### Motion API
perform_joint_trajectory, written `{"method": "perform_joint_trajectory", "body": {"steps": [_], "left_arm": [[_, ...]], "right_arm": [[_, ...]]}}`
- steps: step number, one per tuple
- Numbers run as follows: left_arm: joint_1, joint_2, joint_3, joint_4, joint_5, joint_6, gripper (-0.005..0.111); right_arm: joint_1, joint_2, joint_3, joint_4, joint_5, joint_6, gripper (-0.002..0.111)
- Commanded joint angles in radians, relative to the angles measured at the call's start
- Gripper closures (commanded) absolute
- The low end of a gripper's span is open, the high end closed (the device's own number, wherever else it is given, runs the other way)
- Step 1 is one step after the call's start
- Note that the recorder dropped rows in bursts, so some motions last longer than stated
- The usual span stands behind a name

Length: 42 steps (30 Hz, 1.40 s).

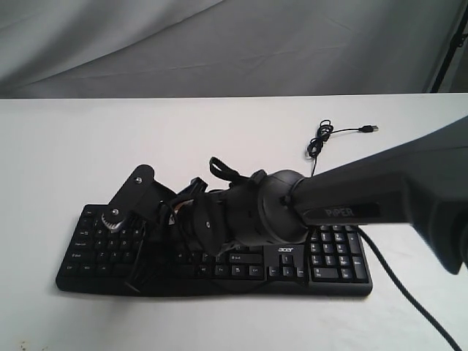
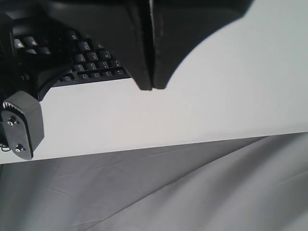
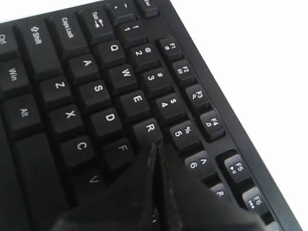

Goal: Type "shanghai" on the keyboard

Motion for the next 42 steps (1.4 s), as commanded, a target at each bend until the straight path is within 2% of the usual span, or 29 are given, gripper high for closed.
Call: {"method": "perform_joint_trajectory", "body": {"steps": [1,9,42], "left_arm": [[-0.004,-0.003,0.004,0.001,-0.005,-0.003,0.107],[-0.004,-0.003,0.004,0.001,-0.005,-0.003,0.107],[-0.004,-0.003,0.004,0.001,-0.005,-0.003,0.107]], "right_arm": [[-0.005,-0.041,0.001,-0.016,-0.010,-0.004,0.108],[-0.005,-0.098,0.110,-0.001,-0.075,-0.003,0.108],[0.005,-0.060,0.110,0.011,-0.071,0.002,0.108]]}}
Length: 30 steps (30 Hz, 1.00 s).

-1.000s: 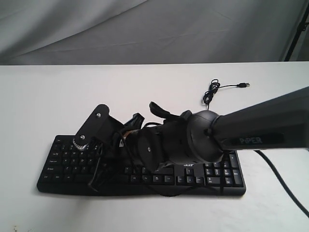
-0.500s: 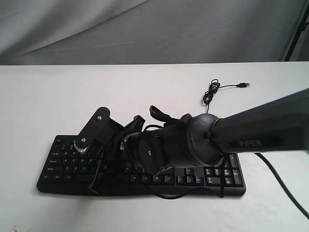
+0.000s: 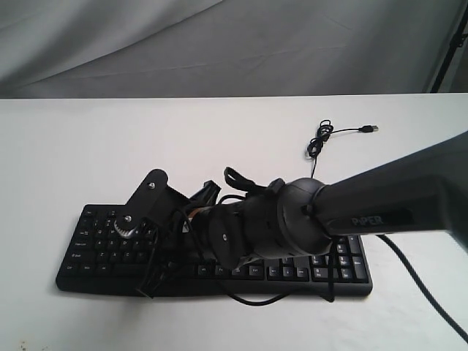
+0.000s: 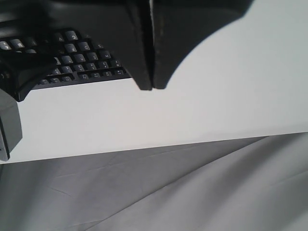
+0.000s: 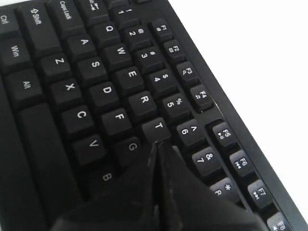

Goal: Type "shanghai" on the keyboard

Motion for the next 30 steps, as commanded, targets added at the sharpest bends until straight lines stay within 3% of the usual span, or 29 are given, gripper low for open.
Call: {"method": "perform_joint_trajectory", "body": {"steps": [1,19,30], "left_arm": [[-0.004,-0.003,0.004,0.001,-0.005,-0.003,0.107],[-0.004,-0.003,0.004,0.001,-0.005,-0.003,0.107],[-0.004,-0.003,0.004,0.001,-0.005,-0.003,0.107]], "right_arm": [[0.001,-0.002,0.000,0.006,0.023,0.004,0.108],[0.001,-0.046,-0.013,0.007,0.074,-0.006,0.108],[0.048,0.080,-0.327,-0.037,0.207,-0.006,0.108]]}}
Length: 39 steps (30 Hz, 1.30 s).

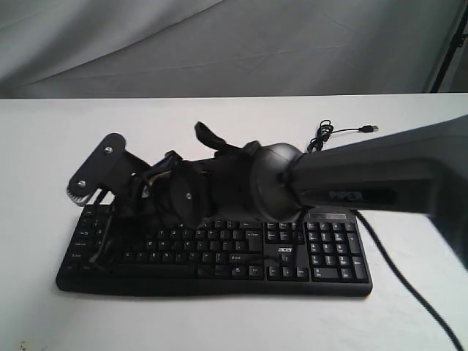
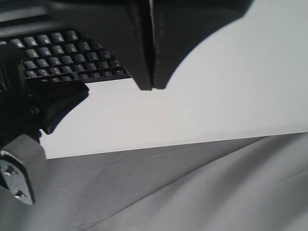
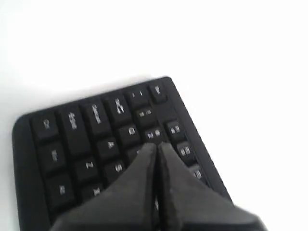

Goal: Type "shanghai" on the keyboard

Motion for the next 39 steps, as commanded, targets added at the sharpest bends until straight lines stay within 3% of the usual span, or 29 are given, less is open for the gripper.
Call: {"method": "perform_joint_trajectory", "body": {"steps": [1,7,39], "left_arm": [[-0.004,-0.003,0.004,0.001,-0.005,-0.003,0.107],[-0.004,-0.003,0.004,0.001,-0.005,-0.003,0.107],[-0.004,-0.003,0.004,0.001,-0.005,-0.003,0.107]], "right_arm": [[0.032,0.086,-0.130,-0.022,0.058,-0.004,0.108],[0.041,0.175,-0.212,-0.022,0.107,-0.004,0.108],[0.038,0.197,-0.215,-0.032,0.114,-0.004,0.108]]}}
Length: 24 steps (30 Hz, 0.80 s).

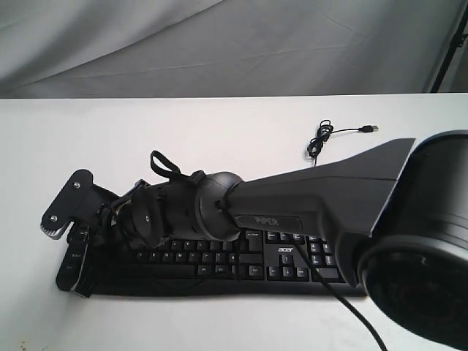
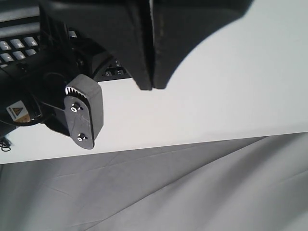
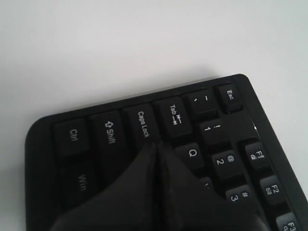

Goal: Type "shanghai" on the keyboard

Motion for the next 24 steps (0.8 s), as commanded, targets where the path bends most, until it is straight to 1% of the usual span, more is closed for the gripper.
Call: {"method": "perform_joint_trajectory", "body": {"steps": [1,3,6,8,9,11,13,17,20,24], "left_arm": [[-0.004,-0.003,0.004,0.001,-0.005,-0.003,0.107],[-0.004,-0.003,0.004,0.001,-0.005,-0.003,0.107],[-0.004,-0.003,0.004,0.001,-0.005,-0.003,0.107],[-0.004,-0.003,0.004,0.001,-0.005,-0.003,0.107],[-0.004,-0.003,0.004,0.001,-0.005,-0.003,0.107],[-0.004,-0.003,0.004,0.001,-0.005,-0.003,0.107],[-0.004,-0.003,0.004,0.001,-0.005,-0.003,0.107],[-0.004,-0.003,0.004,0.001,-0.005,-0.003,0.107],[-0.004,-0.003,0.004,0.001,-0.005,-0.003,0.107],[-0.004,-0.003,0.004,0.001,-0.005,-0.003,0.107]], "right_arm": [[-0.006,-0.023,-0.004,-0.028,0.013,0.001,0.108],[-0.011,-0.057,0.016,-0.034,0.015,0.011,0.108],[-0.026,-0.147,0.095,-0.034,0.008,0.011,0.108],[-0.049,-0.215,0.181,-0.028,-0.002,0.026,0.108],[-0.076,-0.268,0.262,-0.013,-0.002,0.060,0.108],[-0.115,-0.314,0.361,0.030,-0.010,0.087,0.108],[-0.129,-0.312,0.417,0.043,-0.056,0.087,0.108],[-0.134,-0.279,0.423,0.043,-0.107,0.079,0.108],[-0.164,-0.279,0.425,0.043,-0.095,0.079,0.108],[-0.167,-0.277,0.425,0.043,-0.090,0.073,0.108]]}}
